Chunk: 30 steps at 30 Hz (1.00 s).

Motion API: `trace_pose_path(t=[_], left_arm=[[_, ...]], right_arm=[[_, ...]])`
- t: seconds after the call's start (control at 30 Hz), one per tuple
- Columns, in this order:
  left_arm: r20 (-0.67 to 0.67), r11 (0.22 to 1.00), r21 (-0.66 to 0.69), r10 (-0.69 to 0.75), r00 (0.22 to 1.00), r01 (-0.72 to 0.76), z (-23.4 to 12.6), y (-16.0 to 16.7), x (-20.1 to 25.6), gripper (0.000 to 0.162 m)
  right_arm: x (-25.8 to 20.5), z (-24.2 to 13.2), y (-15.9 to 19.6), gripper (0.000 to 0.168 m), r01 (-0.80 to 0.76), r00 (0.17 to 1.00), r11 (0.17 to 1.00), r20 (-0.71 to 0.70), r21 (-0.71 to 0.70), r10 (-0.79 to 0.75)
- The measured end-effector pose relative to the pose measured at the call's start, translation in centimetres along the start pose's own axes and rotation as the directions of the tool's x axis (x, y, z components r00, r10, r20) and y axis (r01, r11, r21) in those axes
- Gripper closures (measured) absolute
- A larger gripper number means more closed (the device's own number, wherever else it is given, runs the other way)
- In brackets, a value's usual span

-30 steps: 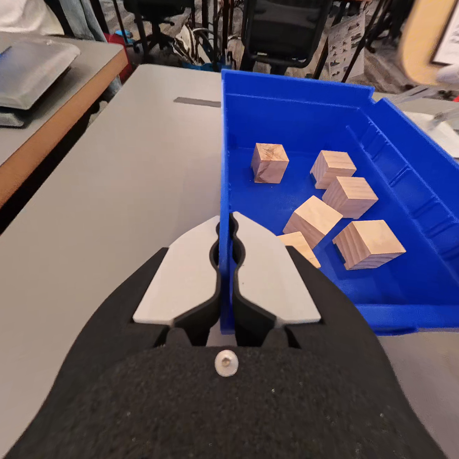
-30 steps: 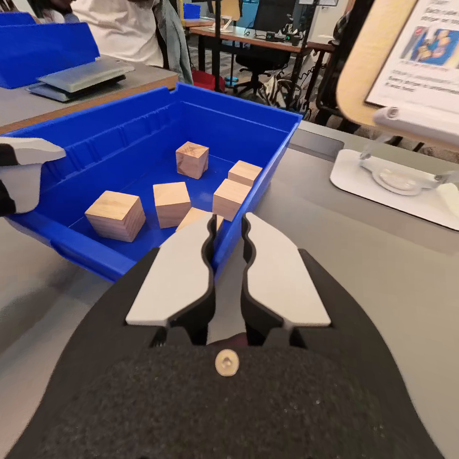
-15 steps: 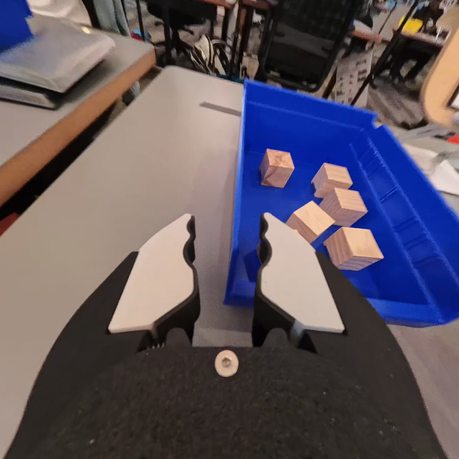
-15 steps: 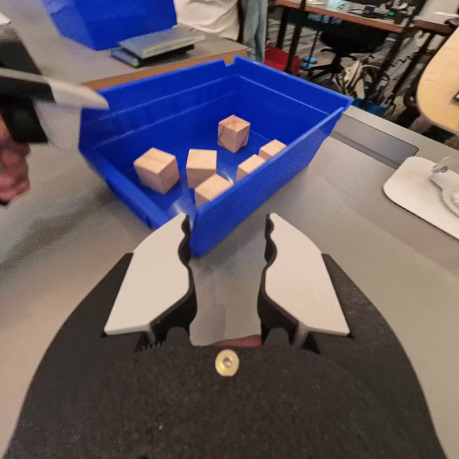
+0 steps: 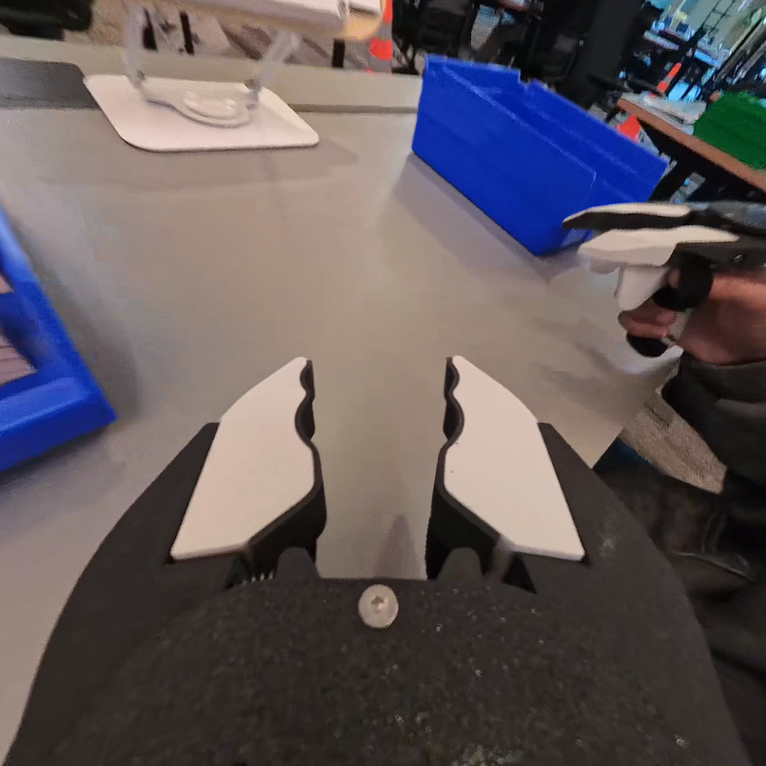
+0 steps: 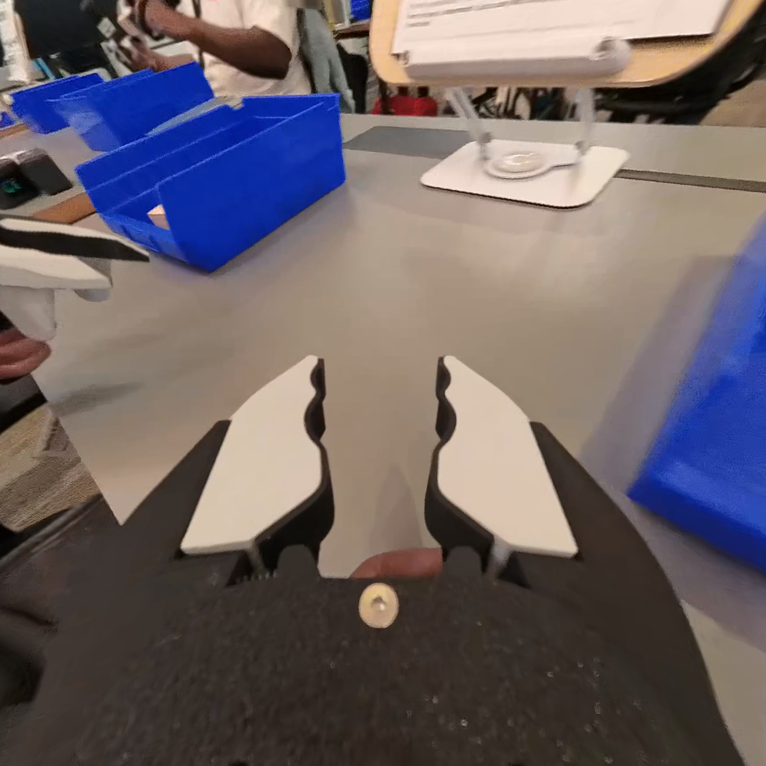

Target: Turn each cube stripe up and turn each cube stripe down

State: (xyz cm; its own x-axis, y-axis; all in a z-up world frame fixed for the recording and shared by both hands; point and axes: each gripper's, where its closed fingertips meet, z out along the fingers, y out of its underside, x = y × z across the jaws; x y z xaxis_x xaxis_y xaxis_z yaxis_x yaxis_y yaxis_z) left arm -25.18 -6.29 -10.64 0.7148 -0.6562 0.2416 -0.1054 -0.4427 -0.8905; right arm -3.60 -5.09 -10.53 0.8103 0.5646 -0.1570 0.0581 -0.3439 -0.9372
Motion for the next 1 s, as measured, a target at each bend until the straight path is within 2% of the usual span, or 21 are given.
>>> trace_pose_path(t=[0.1, 0.2, 0.3, 0.37, 0.4, 0.43, 0.5, 0.57, 0.67, 0.7, 0.77, 0.87, 1.0], left_arm=[[0.02, 1.0, -0.006, 0.031, 0.999, -0.031, 0.2, 0.9, 0.0, 0.102], [0.009, 1.0, 0.001, -0.008, 1.0, 0.008, -0.1, 1.2, -0.6, 0.102], [0.008, 0.999, 0.003, -0.037, 0.999, 0.037, -0.4, 1.4, -1.3, 0.102], [0.012, 0.999, -0.001, -0.041, 0.999, 0.041, -0.7, 1.5, -1.7, 0.101], [0.012, 0.999, -0.004, -0.041, 0.999, 0.041, -0.8, 1.5, -1.8, 0.102], [0.01, 0.999, -0.008, -0.039, 0.999, 0.039, -0.8, 1.5, -1.8, 0.103], [0.006, 0.999, -0.023, -0.03, 1.0, 0.03, -1.0, 1.4, -1.9, 0.103], [0.008, 0.999, -0.041, -0.017, 1.0, 0.018, -1.7, 0.8, -2.3, 0.103], [0.127, 0.986, -0.128, 0.126, 0.984, -0.109, -4.2, -1.0, -6.1, 0.103], [0.158, 0.971, -0.188, 0.18, 0.971, -0.15, -5.2, -1.6, -7.8, 0.103], [0.139, 0.912, -0.35, 0.278, 0.951, -0.215, -6.9, -2.1, -10.8, 0.103], [0.107, 0.787, -0.535, 0.422, 0.9, -0.306, -8.5, -3.4, -15.8, 0.102], [0.049, 0.628, -0.691, 0.535, 0.843, -0.358, -8.4, -4.5, -21.7, 0.104]], right_arm=[[1.2, -1.6, 1.1, 0.122, -0.015, 1.0, 1.0, -0.016, -0.015, 0.014], [2.2, -1.2, 2.5, 0.122, -0.024, 0.999, 0.996, -0.026, -0.084, 0.022], [2.3, -0.6, 2.9, 0.121, 0.014, 0.999, 0.995, -0.04, -0.097, -0.018], [2.2, -0.5, 3.3, 0.137, 0.066, 0.996, 0.988, -0.044, -0.141, -0.073], [1.8, -0.6, 3.4, 0.152, 0.095, 0.995, 0.982, -0.016, -0.161, -0.099], [1.2, -0.6, 3.6, 0.153, 0.108, 0.994, 0.978, 0.019, -0.18, -0.106], [0.2, -0.6, 3.7, 0.153, 0.082, 0.995, 0.978, 0.076, -0.19, -0.069], [-1.5, -0.7, 3.4, 0.146, 0.025, 0.986, 0.982, 0.166, -0.188, 0.007], [-4.0, -0.8, 3.7, 0.127, 0.006, 0.946, 0.973, 0.316, -0.231, 0.069], [-4.8, -0.9, 4.0, 0.122, 0.007, 0.928, 0.965, 0.36, -0.262, 0.091], [-5.7, -1.0, 4.3, 0.115, -0.002, 0.902, 0.955, 0.412, -0.298, 0.13], [-5.5, -0.6, 3.3, 0.113, -0.003, 0.905, 0.977, 0.415, -0.213, 0.094], [-5.4, -0.8, 2.3, 0.108, 0.027, 0.91, 0.988, 0.412, -0.15, 0.038]])
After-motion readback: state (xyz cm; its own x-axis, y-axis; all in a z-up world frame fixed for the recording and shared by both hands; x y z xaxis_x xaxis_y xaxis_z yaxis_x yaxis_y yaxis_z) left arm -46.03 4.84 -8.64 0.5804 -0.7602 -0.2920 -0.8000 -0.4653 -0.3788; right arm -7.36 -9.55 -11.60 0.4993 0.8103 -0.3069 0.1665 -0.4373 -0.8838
